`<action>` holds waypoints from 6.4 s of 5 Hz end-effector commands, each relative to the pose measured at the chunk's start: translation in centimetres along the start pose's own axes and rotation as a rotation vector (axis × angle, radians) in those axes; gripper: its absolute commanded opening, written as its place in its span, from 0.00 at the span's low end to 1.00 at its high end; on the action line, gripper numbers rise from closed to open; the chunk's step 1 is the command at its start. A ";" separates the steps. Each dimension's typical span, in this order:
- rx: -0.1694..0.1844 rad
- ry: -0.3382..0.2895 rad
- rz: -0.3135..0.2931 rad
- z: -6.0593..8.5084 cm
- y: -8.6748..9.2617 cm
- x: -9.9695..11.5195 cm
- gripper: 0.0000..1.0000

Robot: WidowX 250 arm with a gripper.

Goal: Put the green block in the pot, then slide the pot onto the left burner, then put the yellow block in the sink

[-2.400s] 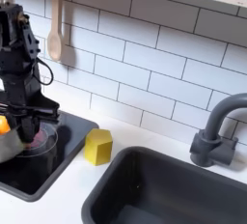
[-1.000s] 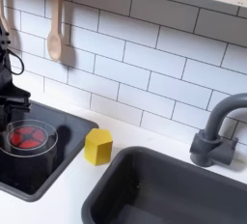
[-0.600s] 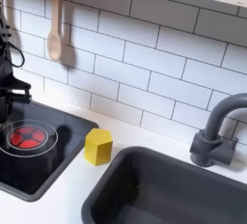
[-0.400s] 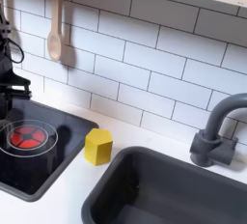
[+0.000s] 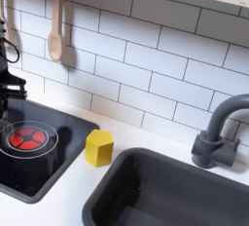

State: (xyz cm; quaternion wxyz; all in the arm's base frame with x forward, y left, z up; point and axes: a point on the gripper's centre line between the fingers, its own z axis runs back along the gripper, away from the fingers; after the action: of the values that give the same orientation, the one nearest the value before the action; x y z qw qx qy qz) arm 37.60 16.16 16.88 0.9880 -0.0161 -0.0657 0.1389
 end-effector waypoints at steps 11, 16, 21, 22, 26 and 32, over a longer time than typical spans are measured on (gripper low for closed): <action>0.009 0.019 0.004 -1.3 0.9 2.7 0.00; 0.002 -0.070 -0.054 2.5 -1.8 2.4 1.00; -0.062 -0.073 -0.167 2.6 -8.6 -0.6 1.00; -0.065 -0.084 -0.184 2.9 -9.8 -0.5 1.00; -0.095 -0.072 -0.267 2.0 -14.7 -1.5 1.00; -0.086 -0.011 -0.304 -0.9 -16.1 -3.0 1.00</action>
State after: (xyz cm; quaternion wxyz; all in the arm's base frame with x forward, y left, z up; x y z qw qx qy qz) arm 39.24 -0.37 16.82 0.9952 -0.0477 -0.0840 -0.0181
